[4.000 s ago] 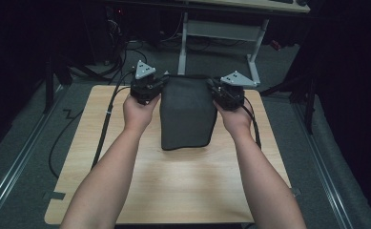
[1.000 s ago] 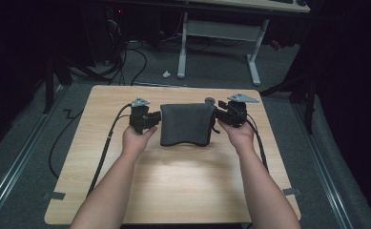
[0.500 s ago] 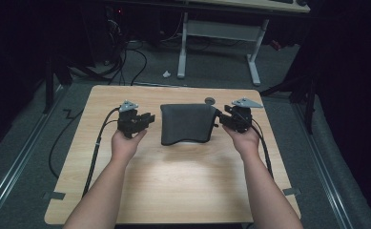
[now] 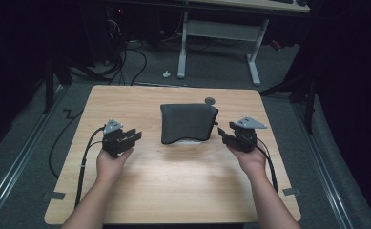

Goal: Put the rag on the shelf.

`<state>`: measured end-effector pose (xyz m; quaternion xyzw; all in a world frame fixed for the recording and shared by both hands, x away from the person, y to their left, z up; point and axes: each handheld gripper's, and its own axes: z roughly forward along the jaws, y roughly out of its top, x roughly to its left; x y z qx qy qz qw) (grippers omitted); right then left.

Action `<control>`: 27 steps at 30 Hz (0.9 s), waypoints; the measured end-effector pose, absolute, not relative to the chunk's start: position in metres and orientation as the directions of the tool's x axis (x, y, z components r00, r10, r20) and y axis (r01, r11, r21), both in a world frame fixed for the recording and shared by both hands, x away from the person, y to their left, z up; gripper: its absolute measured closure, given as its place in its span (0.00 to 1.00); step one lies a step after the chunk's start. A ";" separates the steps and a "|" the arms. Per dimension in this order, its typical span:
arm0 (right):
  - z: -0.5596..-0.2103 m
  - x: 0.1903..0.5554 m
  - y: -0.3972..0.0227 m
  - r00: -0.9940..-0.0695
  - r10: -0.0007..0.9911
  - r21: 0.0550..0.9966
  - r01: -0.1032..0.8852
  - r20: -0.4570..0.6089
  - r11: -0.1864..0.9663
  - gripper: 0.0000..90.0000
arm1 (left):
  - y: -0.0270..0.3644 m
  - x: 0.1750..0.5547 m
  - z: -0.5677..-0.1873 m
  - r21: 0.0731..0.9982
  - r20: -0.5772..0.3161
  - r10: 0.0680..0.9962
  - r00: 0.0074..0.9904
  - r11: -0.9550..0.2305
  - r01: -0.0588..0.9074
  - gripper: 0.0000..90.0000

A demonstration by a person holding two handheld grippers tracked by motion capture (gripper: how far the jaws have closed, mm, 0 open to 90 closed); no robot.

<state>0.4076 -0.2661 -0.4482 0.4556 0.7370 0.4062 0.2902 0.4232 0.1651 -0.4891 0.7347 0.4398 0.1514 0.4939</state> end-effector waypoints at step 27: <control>-0.514 0.274 -0.250 -0.445 0.891 0.827 0.466 -0.086 0.313 0.51 | 0.156 0.287 -0.521 0.784 -0.122 0.698 0.705 -0.368 0.500 0.58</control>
